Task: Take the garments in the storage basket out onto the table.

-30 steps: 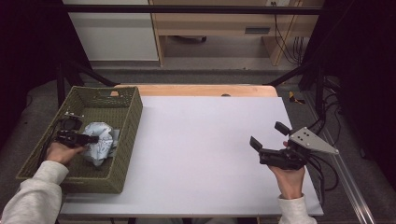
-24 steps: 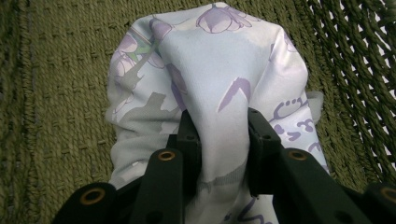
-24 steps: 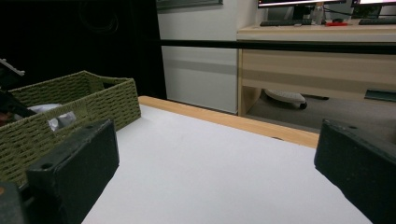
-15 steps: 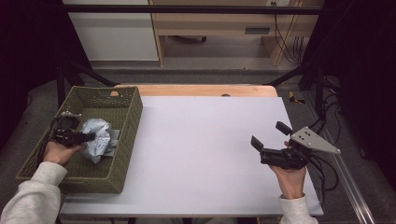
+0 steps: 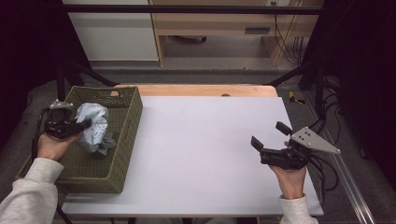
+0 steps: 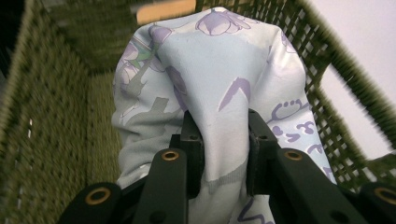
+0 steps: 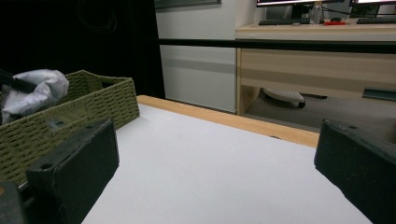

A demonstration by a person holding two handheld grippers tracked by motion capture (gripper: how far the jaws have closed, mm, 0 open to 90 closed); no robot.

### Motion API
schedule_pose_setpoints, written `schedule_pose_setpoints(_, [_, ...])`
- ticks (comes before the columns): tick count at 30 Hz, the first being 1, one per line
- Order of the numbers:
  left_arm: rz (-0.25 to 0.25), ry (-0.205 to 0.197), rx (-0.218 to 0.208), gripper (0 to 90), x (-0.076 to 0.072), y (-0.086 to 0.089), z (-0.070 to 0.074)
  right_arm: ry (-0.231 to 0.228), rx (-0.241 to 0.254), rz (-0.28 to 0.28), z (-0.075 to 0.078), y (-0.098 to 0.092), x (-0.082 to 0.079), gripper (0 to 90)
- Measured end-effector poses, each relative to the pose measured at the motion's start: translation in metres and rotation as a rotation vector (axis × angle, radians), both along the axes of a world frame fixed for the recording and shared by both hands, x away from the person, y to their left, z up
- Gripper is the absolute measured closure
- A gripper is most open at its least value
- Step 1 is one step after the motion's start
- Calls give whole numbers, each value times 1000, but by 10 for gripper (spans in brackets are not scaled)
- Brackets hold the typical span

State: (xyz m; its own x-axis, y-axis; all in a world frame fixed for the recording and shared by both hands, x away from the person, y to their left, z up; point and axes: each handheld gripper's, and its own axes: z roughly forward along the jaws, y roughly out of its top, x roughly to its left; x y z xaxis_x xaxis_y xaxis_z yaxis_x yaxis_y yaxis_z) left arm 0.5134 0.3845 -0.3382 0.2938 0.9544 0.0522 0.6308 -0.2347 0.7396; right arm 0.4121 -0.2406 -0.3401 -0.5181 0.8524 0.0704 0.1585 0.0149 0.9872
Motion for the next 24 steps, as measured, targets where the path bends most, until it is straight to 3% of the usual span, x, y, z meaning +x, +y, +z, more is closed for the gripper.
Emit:
schedule_pose_setpoints(8, [-4, -109, -1, 731, -9, -5, 32, 0, 1, 1, 0, 0, 0, 2])
schedule_pose_setpoints(24, [33, -318, -91, 731, -27, 0, 79, 4, 5, 3, 0, 1, 0, 2])
